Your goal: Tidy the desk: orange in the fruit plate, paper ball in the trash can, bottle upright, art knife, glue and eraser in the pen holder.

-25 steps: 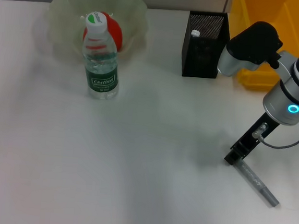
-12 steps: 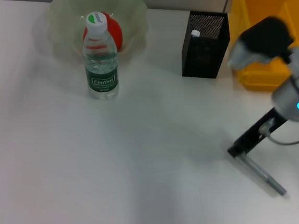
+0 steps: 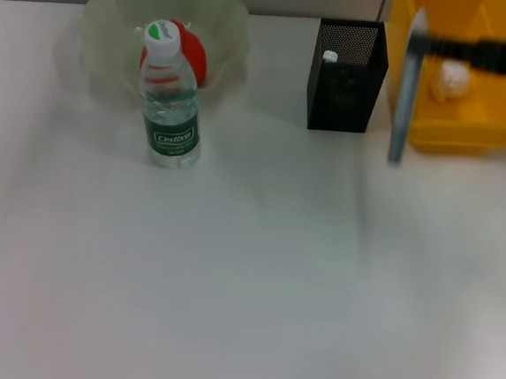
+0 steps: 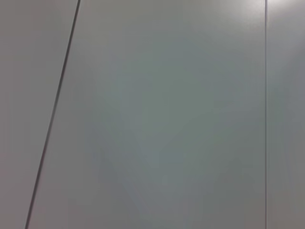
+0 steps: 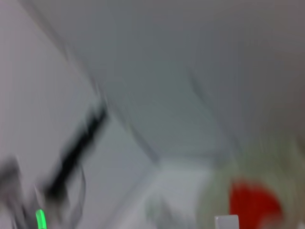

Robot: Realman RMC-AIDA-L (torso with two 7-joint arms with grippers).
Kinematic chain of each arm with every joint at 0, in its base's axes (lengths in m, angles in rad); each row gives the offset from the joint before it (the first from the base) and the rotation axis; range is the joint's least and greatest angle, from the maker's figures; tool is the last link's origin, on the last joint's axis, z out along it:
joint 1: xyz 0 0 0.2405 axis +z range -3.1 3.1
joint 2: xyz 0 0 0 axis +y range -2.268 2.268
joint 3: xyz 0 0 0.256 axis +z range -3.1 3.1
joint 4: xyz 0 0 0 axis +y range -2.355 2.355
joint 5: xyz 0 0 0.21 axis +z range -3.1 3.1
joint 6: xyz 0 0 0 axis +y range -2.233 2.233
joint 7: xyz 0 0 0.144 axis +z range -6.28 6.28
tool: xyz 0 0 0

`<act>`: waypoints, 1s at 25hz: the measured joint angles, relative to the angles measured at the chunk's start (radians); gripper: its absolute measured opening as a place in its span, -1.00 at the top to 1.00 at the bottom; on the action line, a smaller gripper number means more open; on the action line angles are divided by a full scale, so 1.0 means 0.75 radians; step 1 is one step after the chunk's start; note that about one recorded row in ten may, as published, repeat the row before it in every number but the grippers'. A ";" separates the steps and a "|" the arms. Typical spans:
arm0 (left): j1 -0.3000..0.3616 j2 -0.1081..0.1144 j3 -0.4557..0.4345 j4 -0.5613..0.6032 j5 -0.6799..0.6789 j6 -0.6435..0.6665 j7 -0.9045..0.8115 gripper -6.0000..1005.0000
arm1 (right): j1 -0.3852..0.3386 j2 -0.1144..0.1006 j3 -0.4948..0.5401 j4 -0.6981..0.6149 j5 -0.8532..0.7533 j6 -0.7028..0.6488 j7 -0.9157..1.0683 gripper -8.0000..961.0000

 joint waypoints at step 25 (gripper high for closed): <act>0.034 -0.003 -0.051 -0.029 0.000 0.001 0.023 -0.46 | 0.199 0.123 -0.082 0.386 0.464 0.739 -1.019 0.65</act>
